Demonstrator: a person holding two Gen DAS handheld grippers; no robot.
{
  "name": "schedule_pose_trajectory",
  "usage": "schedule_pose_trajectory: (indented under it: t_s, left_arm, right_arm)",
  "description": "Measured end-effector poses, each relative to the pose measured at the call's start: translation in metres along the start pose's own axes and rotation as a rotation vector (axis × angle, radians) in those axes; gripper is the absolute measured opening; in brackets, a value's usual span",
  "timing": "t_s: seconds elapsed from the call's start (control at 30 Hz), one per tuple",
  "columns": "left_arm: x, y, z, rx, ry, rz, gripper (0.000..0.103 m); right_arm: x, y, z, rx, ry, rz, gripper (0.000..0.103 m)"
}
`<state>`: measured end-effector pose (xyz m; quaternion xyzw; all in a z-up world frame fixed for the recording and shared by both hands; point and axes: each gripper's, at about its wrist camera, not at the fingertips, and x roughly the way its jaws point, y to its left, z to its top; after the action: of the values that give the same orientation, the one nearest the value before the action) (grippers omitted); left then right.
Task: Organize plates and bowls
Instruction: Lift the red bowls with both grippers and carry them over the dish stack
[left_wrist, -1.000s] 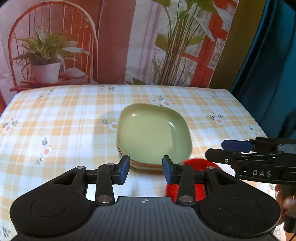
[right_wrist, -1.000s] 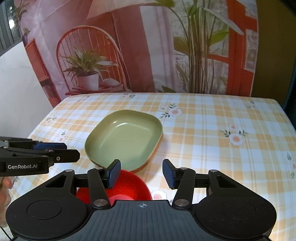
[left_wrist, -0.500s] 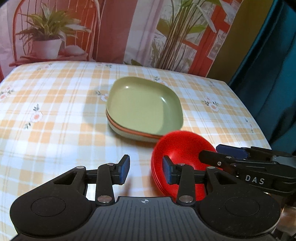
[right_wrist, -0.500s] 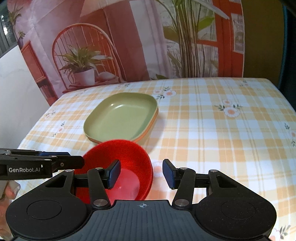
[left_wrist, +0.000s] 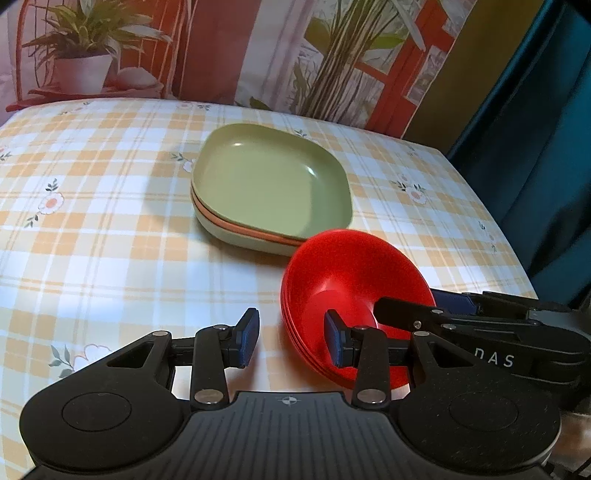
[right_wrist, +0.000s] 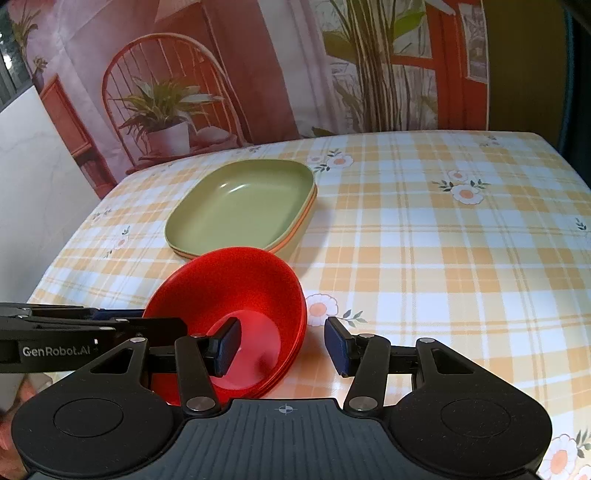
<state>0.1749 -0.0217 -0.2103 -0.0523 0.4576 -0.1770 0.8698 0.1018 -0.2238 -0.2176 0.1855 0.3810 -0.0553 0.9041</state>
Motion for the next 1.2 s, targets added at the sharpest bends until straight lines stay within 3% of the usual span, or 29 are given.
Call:
schedule_pose_trajectory:
  t_s: [0.5,0.87,1.2]
  left_arm:
    - [0.0041,-0.0028,-0.0059,0.016,0.008,-0.04,0.039]
    - [0.002,-0.0023,-0.0063,0.028,-0.006,-0.031,0.024]
    - [-0.0035,0.0003,-0.0069,0.011,-0.026,-0.026,0.021]
  right_arm:
    - [0.0002,0.0018,-0.0044,-0.001,0.011,0.019,0.046]
    - [-0.0015,0.0051,-0.0039,-0.012,0.005,0.032,0.039]
    - [-0.0065,0.0,-0.0034,0.001,-0.01,0.026,0.032]
